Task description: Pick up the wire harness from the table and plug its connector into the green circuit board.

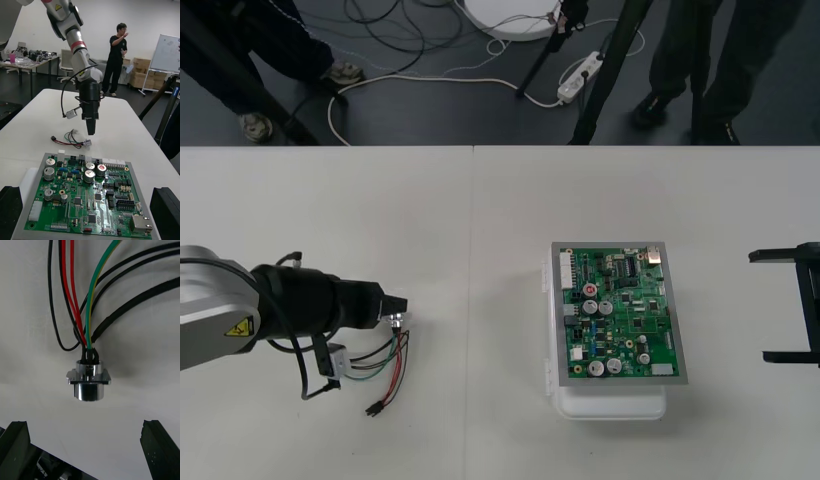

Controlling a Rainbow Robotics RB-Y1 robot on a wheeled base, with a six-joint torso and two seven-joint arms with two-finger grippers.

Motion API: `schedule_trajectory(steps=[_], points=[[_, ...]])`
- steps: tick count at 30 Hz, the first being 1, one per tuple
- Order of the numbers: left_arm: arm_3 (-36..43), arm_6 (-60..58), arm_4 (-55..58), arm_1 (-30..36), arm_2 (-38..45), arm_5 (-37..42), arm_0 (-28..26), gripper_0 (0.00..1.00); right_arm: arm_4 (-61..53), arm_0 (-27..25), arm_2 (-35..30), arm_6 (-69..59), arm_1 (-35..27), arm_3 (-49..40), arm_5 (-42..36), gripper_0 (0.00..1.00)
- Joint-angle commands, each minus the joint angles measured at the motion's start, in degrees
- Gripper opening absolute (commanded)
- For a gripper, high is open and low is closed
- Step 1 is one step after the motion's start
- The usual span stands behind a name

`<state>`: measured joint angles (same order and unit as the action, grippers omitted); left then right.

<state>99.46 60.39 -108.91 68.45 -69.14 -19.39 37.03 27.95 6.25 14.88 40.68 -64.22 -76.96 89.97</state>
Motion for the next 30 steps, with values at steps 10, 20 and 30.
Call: schedule_trajectory(steps=[10, 20, 30], points=[[-5.7, 2.6, -0.8, -5.5, -4.6, 11.9, 2.2, 0.87, -3.7, 3.2, 3.8, -10.1, -2.9, 2.3, 0.0, 1.00], [-5.8, 3.0, -1.0, -5.8, -5.9, 11.9, 2.2, 0.87, -6.4, 3.2, 5.1, -9.9, -2.9, 2.3, 0.0, 1.00], [-6.3, 3.1, -1.0, -5.9, -7.0, 11.9, 2.2, 0.87, -6.9, 3.2, 5.0, -9.4, -2.9, 2.6, 0.0, 1.00]])
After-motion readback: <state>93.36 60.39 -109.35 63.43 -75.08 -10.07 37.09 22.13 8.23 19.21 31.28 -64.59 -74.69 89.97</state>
